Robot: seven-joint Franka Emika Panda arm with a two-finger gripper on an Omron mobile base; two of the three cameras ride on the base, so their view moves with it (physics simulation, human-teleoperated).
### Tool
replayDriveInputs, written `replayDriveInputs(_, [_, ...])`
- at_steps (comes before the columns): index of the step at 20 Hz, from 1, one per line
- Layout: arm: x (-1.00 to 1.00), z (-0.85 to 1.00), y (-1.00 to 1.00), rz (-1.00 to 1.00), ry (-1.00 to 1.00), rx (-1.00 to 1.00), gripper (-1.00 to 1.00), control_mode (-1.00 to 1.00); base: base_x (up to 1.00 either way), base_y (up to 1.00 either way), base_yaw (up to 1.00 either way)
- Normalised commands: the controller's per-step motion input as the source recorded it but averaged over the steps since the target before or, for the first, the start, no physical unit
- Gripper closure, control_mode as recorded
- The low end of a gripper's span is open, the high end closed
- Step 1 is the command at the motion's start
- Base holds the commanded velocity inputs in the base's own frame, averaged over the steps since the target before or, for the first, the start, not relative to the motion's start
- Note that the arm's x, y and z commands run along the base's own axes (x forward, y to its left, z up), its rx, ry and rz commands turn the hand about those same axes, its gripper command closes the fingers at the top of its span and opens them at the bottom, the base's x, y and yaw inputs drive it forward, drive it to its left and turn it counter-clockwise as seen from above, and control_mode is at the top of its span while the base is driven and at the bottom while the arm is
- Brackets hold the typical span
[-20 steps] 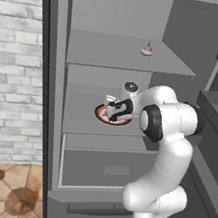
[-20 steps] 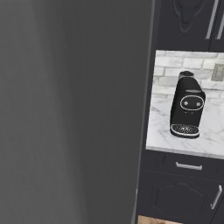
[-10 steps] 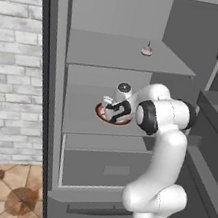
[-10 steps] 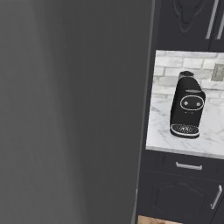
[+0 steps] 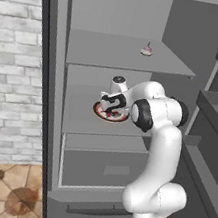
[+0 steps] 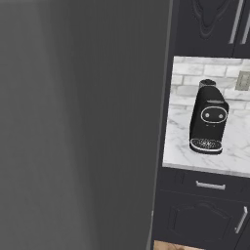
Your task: Transport the fish from the fridge to the microwave and turn on the microwave.
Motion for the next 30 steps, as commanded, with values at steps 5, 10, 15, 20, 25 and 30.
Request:
replayDriveInputs(5, [-0.05, -0.14, 0.00, -0.11, -0.02, 0.05, 1.00, -1.00, 0.00, 0.00, 0.00])
replayDriveInputs(10, [-0.38, 0.00, -0.01, -0.11, -0.21, 0.08, 1.00, -1.00, 0.00, 0.00, 0.00])
replayDriveInputs(15, [-0.64, 0.00, 0.00, -0.06, -0.36, 0.02, 1.00, -1.00, 0.00, 0.00, 0.00])
replayDriveInputs(20, [-0.82, 0.34, 0.00, -0.02, -0.50, 0.00, 1.00, -1.00, 0.00, 0.00, 0.00])
replayDriveInputs(25, [-0.95, 0.62, -0.01, -0.04, -0.38, 0.00, 1.00, -1.00, 0.00, 0.00, 0.00])
replayDriveInputs(30, [-1.00, 0.19, 0.04, -0.02, -0.14, -0.01, 1.00, -1.00, 0.00, 0.00, 0.00])
